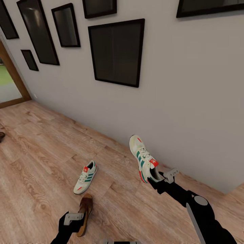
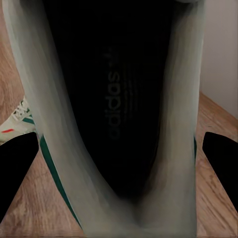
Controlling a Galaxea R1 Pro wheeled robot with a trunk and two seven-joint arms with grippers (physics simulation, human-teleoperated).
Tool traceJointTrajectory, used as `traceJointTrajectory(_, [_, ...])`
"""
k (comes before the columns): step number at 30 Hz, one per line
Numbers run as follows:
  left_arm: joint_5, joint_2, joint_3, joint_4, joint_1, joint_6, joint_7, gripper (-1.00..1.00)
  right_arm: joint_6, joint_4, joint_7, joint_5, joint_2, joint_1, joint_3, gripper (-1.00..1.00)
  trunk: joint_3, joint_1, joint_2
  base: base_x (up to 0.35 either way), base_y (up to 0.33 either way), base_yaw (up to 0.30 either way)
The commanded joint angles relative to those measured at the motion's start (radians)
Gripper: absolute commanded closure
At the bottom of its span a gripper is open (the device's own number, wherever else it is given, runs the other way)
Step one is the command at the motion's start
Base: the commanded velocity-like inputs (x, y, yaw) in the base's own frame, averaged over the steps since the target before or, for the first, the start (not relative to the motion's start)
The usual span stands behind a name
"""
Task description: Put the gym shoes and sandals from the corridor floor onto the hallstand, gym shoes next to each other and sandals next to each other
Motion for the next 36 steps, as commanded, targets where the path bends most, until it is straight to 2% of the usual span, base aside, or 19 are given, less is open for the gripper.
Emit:
traceJointTrajectory(1, [-0.01,-0.001,0.008,0.002,-0.001,-0.003,-0.001,-1.0,0.005,-0.001,0.006,0.003,0.0,-0.001,-0.001,1.0,-0.006,0.0,-0.001,0.0,0.0,0.0])
traceJointTrajectory(7, [-0.01,-0.003,0.007,-0.004,-0.012,0.001,0.017,-1.0,0.006,-0.001,0.006,0.003,0.0,-0.001,-0.001,1.0,-0.039,0.003,-0.002,0.0,0.0,0.0])
traceJointTrajectory(18, [-0.019,-0.004,0.005,-0.004,-0.088,0.009,0.04,-1.0,0.006,0.0,0.006,0.003,0.0,-0.001,-0.001,1.0,-0.099,0.008,-0.005,0.0,0.0,0.0])
traceJointTrajectory(23, [-0.036,-0.003,0.007,0.005,-0.097,0.009,0.043,-1.0,0.006,0.0,0.006,0.003,0.0,-0.001,-0.001,1.0,-0.126,0.01,-0.006,0.0,0.0,0.0])
traceJointTrajectory(36, [-0.036,-0.002,0.009,0.011,-0.096,0.009,0.032,-1.0,0.006,0.0,0.006,0.003,0.0,-0.001,-0.001,1.0,-0.197,0.016,-0.009,0.0,0.0,0.0])
